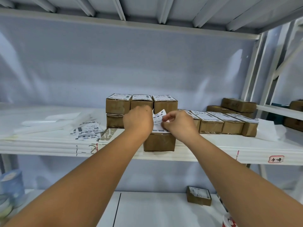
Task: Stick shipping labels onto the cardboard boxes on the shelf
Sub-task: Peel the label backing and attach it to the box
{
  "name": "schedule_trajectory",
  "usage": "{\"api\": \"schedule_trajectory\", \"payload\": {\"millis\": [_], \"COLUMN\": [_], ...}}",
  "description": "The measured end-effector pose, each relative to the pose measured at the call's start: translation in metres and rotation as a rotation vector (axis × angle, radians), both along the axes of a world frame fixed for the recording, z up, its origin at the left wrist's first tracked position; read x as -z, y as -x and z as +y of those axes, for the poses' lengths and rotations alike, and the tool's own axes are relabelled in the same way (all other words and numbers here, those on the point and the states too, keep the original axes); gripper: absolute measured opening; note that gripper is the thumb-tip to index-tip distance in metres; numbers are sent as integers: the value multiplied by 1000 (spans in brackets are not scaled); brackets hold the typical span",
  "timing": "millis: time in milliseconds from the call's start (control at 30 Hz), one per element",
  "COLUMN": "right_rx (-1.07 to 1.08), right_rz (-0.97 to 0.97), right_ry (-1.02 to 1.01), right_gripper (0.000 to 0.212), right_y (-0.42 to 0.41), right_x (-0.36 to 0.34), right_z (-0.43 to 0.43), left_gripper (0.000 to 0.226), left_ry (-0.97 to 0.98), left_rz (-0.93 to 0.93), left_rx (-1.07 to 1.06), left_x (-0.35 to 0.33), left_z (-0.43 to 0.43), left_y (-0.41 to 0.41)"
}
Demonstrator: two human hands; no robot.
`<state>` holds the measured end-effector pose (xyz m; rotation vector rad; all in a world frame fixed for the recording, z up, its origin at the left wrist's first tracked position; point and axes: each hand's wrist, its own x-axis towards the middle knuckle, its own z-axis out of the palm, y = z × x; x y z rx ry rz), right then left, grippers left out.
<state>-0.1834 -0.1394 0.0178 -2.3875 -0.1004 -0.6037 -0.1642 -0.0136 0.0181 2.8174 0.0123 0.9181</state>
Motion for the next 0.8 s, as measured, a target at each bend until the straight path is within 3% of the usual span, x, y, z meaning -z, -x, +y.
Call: {"api": "schedule_trajectory", "payload": {"millis": [133, 367, 500, 700, 800], "right_rx": [11, 11, 16, 142, 105], "right_rz": [-1, -13, -26, -23, 59], "right_ry": [73, 172, 162, 247, 185], "right_gripper": [14, 20, 25, 28, 23], "right_y": [3, 8, 6, 9, 4], "right_x": [0, 2, 7, 9, 5], "right_z": [4, 9, 12, 16, 4], "left_gripper": [26, 67, 42, 39, 34], "left_ry": [-186, -143, -157, -136, -117], "left_rz": [7, 49, 49, 68, 71], "left_rx": [-24, -9, -11, 45, 68], "left_x": [-3, -8, -7, -6, -6], "left_z": [-5, -5, -4, 0, 2], "left_y": [7, 9, 10, 9, 7]}}
